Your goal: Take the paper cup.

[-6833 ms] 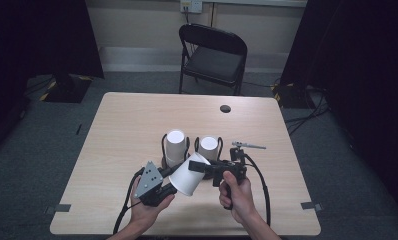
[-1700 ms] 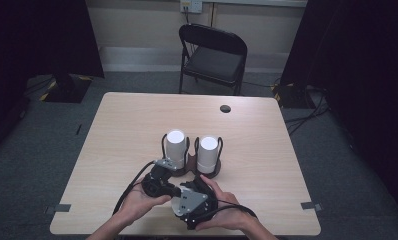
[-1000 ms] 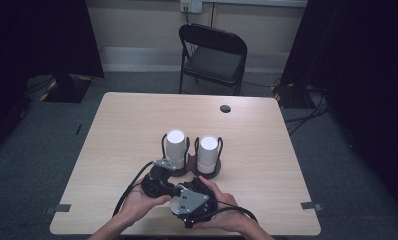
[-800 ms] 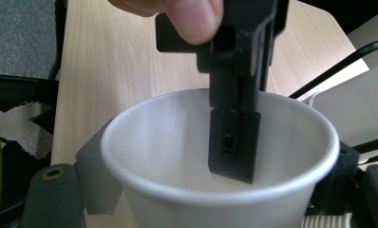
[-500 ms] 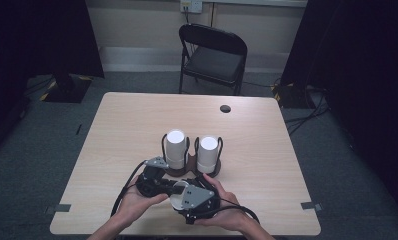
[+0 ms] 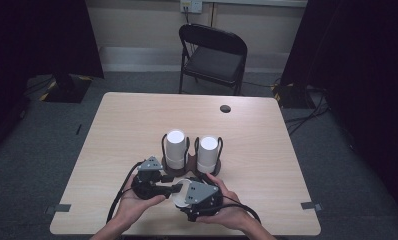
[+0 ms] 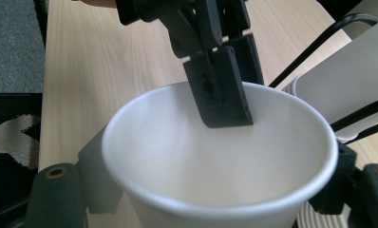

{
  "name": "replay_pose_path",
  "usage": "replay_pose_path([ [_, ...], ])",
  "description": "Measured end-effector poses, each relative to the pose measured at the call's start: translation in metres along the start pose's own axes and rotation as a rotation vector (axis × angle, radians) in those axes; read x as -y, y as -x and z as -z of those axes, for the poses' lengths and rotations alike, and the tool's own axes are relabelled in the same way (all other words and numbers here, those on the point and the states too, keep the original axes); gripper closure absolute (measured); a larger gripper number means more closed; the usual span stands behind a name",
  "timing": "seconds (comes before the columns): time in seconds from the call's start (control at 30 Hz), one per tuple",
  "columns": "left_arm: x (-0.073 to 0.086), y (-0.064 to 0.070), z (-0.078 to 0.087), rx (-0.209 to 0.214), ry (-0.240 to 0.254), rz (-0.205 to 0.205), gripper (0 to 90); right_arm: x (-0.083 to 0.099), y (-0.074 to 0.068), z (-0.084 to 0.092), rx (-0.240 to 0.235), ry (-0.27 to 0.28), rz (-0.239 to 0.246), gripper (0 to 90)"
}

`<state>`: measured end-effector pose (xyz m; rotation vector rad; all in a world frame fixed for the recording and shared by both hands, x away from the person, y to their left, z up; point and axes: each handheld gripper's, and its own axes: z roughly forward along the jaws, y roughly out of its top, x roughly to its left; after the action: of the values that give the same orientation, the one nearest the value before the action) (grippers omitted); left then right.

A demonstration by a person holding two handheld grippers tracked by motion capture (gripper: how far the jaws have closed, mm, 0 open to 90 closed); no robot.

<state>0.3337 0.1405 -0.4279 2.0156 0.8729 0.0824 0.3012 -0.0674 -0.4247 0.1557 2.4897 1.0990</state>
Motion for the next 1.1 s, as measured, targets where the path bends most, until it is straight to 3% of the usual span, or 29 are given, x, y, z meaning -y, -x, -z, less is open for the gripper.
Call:
replay_pose_path([
  [0.23, 0.003, -0.003, 0.007, -0.001, 0.067, -0.007, 40.3, 0.001, 0.005, 0.002, -0.002, 0.009, -0.026, 23.2],
  [0.3, 0.003, -0.005, 0.01, 0.012, 0.123, -0.034, 35.2, 0.002, 0.006, 0.003, -0.001, 0.007, -0.038, 23.3],
  [0.47, 0.004, -0.01, 0.014, -0.003, 0.137, -0.019, 29.2, 0.005, 0.013, 0.005, -0.009, 0.017, -0.083, 23.3],
  [0.57, 0.004, -0.01, 0.017, -0.045, 0.153, -0.021, 28.8, 0.008, 0.017, 0.008, -0.009, 0.027, -0.114, 23.3],
  [0.67, 0.004, -0.011, 0.017, -0.03, 0.158, -0.02, 27.2, 0.012, 0.021, 0.01, -0.009, 0.037, -0.144, 23.2],
  [0.8, 0.005, -0.011, 0.017, -0.082, 0.174, -0.03, 25.9, 0.018, 0.028, 0.014, -0.015, 0.054, -0.195, 23.1],
  [0.87, 0.005, -0.013, 0.019, -0.067, 0.188, -0.011, 25.6, 0.021, 0.032, 0.016, -0.02, 0.07, -0.225, 23.0],
  [1.1, 0.007, -0.012, 0.019, -0.109, 0.191, -0.028, 23.9, 0.026, 0.042, 0.029, -0.016, 0.107, -0.29, 22.9],
])
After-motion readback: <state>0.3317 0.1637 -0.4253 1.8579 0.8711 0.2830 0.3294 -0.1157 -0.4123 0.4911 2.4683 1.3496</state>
